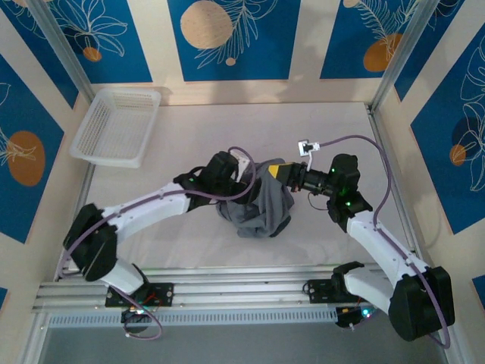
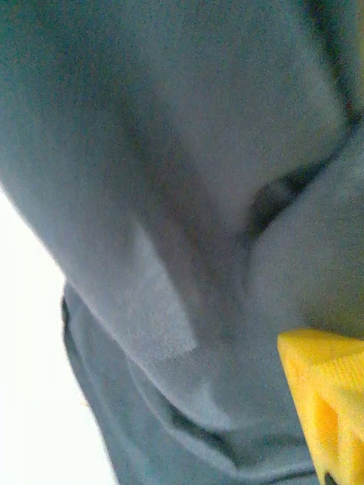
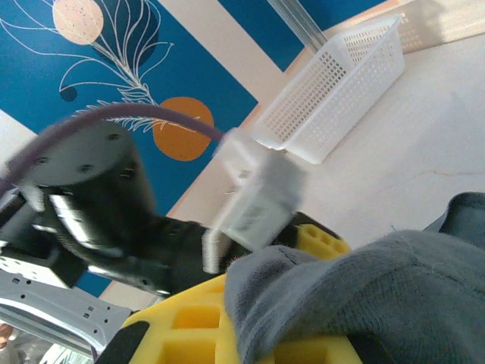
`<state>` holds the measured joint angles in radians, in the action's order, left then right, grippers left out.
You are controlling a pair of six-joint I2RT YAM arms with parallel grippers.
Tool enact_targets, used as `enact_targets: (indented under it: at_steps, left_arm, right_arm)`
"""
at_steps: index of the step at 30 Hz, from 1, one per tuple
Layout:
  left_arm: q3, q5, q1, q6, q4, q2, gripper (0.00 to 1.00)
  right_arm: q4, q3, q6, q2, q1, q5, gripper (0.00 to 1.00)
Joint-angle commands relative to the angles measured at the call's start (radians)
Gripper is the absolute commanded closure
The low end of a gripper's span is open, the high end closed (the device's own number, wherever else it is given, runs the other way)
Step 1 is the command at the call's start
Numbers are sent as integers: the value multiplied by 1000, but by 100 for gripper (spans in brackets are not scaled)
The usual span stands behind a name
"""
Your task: Fold the inside-out t-shirt
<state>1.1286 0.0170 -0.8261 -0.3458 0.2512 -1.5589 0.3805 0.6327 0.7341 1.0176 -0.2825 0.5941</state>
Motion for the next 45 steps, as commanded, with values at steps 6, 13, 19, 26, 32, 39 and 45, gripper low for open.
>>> enact_targets:
  at_steps: [6, 13, 19, 26, 32, 39, 45]
  left_arm:
    - [-200, 192, 187, -149, -220, 91, 100]
    - [-151, 451, 184, -37, -221, 185, 100]
    - [-113, 500, 178, -65, -238, 148, 100]
    - [-84, 487, 168, -76, -230, 145, 100]
    - [-66, 506, 162, -79, -214, 160, 100]
    - [-97, 381, 187, 66, -125, 176, 100]
    - [-287, 448, 375, 127, -284, 30, 64]
  right_arm:
    - [-137, -94, 218, -39, 295, -167, 100]
    - [-178, -309, 203, -59, 236, -252, 74]
    - [-384, -179, -145, -287, 89, -500, 52]
    - [-173, -134, -727, -187, -335, -690, 40]
    - [-60, -62, -898, 96, -357, -753, 39]
    - [-164, 46, -673, 59, -269, -334, 100]
    - [74, 6, -149, -80, -11, 176, 100]
